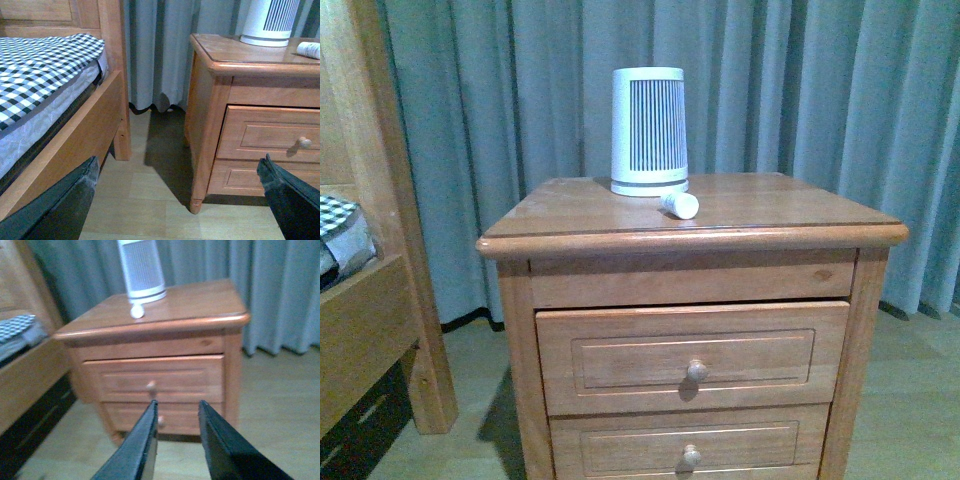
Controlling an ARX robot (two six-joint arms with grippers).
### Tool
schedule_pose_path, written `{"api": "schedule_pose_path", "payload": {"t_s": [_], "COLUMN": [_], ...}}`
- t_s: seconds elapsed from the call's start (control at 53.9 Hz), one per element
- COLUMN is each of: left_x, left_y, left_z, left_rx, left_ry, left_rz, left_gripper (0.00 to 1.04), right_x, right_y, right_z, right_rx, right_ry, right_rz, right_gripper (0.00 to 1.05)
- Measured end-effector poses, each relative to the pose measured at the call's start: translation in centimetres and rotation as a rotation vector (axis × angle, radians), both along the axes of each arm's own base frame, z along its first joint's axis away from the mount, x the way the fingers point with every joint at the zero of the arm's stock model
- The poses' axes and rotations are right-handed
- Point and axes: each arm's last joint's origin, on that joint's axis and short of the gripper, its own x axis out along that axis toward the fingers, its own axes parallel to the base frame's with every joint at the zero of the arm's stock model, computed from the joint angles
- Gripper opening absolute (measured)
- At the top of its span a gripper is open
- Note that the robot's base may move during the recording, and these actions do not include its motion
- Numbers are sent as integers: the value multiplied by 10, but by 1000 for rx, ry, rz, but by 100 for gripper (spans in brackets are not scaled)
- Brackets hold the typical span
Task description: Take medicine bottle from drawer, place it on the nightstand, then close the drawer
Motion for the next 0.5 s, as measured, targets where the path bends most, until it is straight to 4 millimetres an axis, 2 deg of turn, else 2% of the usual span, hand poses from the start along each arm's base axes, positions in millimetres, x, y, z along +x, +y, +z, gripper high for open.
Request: {"api": "schedule_pose_path", "payload": {"t_s": [0.111, 0.185, 0.464, 0.501], "left_x": [0, 0, 0, 0], "left_y": [0, 0, 0, 0], "left_z": [0, 0, 0, 0], "left_rx": [0, 0, 0, 0], "left_ry": [0, 1, -2, -2], "left_rz": [0, 0, 0, 0], "left_gripper": [98, 98, 98, 98], "right_x": [-1, 0, -1, -1], "right_y": [0, 1, 1, 1], "right_z": [-34, -52, -50, -50], "right_rx": [-89, -106, -123, -126], "right_ry": [1, 23, 3, 2], "right_rz": [-133, -128, -129, -129], "right_gripper": [2, 3, 3, 7]}}
